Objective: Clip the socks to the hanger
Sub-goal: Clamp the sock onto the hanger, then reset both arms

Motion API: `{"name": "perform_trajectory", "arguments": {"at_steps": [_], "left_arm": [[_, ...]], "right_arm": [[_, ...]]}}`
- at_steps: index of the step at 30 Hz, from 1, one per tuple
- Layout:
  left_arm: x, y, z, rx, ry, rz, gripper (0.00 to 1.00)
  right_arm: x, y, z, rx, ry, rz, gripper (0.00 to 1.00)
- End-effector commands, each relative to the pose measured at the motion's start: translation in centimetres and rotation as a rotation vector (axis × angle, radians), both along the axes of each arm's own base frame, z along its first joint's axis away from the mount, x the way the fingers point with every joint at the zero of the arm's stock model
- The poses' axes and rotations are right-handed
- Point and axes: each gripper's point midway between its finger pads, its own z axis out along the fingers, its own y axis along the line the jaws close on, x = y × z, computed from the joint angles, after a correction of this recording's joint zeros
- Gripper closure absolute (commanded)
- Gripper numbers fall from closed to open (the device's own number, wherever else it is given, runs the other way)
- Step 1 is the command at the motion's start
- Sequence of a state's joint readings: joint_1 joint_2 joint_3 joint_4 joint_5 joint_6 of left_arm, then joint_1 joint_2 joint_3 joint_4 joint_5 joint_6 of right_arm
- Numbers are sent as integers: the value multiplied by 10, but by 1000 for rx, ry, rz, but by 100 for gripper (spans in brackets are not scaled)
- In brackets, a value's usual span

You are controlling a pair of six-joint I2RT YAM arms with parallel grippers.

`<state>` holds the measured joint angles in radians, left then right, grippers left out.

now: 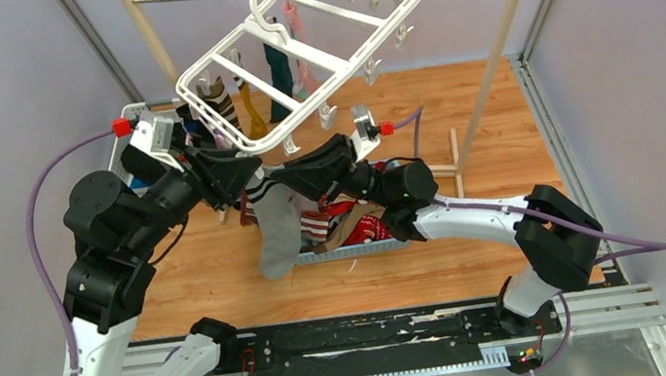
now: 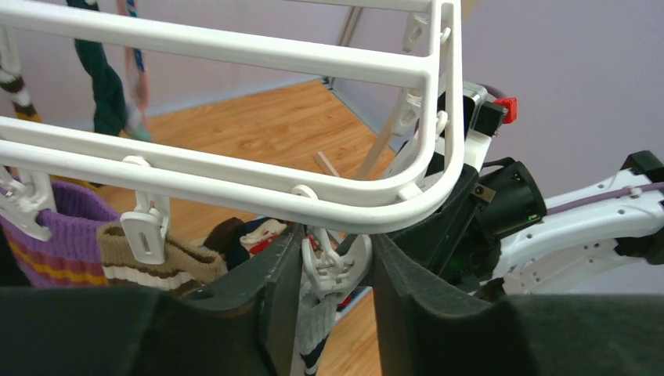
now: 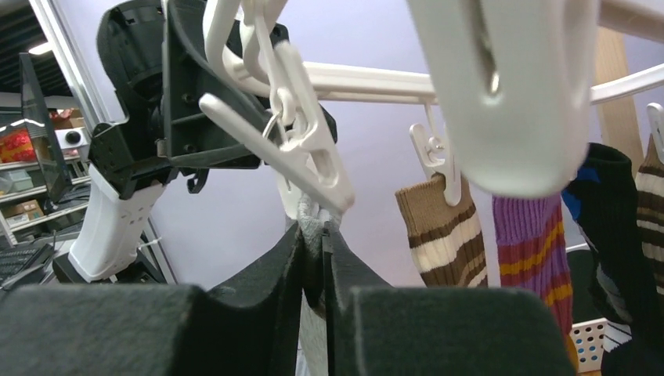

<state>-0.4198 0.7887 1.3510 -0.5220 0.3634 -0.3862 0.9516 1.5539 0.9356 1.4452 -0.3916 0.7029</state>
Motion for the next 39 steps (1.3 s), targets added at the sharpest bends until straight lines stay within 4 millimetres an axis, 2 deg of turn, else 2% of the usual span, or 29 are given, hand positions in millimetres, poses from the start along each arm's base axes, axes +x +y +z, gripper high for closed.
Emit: {"name": "perform_trajectory", "arguments": {"at_steps": [1, 4, 7, 12, 17, 21, 24, 28, 32, 36, 38, 39], "left_arm": [[-10, 10, 8, 27, -18, 22, 54], [-6, 19, 7, 51, -5, 78, 33], [-2, 29, 6, 89, -7, 139, 21], [6, 43, 1, 128, 3, 219, 18], [12, 48, -6, 146, 26, 258, 16], [15, 48, -11, 183, 31, 258, 1], [17, 50, -16, 230, 49, 258, 0], [20, 60, -22, 326, 55, 288, 0], [28, 84, -32, 428, 53, 375, 0], [42, 110, -59, 457, 99, 452, 0], [55, 122, -78, 438, 145, 467, 0], [63, 133, -90, 429, 178, 496, 0]], "right_arm": [[-7, 3, 7, 3, -36, -50, 84], [-2, 4, 1, -33, -32, -107, 73], [6, 0, -7, -74, -19, -177, 59], [13, -8, -20, -145, -20, -254, 53], [17, -19, -33, -212, -16, -315, 42], [17, -36, -40, -270, -23, -372, 34], [18, -50, -48, -342, -22, -424, 27], [25, -75, -62, -455, 0, -517, 24], [34, -113, -73, -561, 48, -653, 22], [55, -173, -94, -651, 177, -873, 21], [63, -207, -104, -682, 239, -979, 20], [66, -224, -109, -696, 263, -1038, 20]]}}
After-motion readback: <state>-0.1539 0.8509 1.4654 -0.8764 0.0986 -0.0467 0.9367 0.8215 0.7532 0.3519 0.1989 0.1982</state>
